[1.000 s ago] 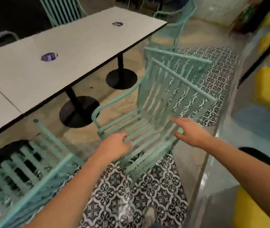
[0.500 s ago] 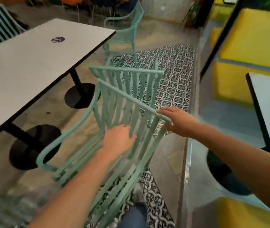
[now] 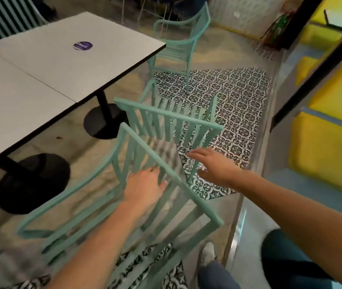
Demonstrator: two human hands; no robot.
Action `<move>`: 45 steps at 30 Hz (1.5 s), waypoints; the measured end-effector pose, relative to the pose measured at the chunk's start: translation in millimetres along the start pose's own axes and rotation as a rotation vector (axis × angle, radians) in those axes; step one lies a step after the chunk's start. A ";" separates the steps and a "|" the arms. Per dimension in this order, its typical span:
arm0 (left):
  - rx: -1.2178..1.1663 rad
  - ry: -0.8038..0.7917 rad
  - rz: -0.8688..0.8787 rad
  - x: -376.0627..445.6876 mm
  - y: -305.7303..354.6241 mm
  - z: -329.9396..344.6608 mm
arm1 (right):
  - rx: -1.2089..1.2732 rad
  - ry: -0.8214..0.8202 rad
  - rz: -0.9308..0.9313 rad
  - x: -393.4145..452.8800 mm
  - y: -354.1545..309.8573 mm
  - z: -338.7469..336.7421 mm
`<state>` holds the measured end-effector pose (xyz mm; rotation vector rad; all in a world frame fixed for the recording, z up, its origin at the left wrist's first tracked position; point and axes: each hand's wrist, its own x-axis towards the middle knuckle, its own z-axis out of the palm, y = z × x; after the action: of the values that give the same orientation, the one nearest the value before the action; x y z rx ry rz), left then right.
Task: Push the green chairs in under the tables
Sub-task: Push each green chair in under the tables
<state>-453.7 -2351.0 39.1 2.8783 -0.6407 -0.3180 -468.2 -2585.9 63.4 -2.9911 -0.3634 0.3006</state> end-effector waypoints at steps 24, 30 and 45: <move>-0.453 -0.010 -0.974 31.7 105.2 87.5 | -0.224 -0.339 -1.089 177.9 21.2 39.9; -0.576 0.057 -1.122 39.6 120.6 100.3 | -0.382 -0.455 -1.336 228.0 -0.7 51.9; -0.566 0.094 -1.778 111.4 168.1 112.6 | -0.538 -0.285 -1.892 362.8 -53.0 46.7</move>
<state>-449.5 -2563.4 -51.7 2.0036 1.7788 -0.3988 -144.7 -2440.8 -40.9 -1.5201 -3.0198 0.3426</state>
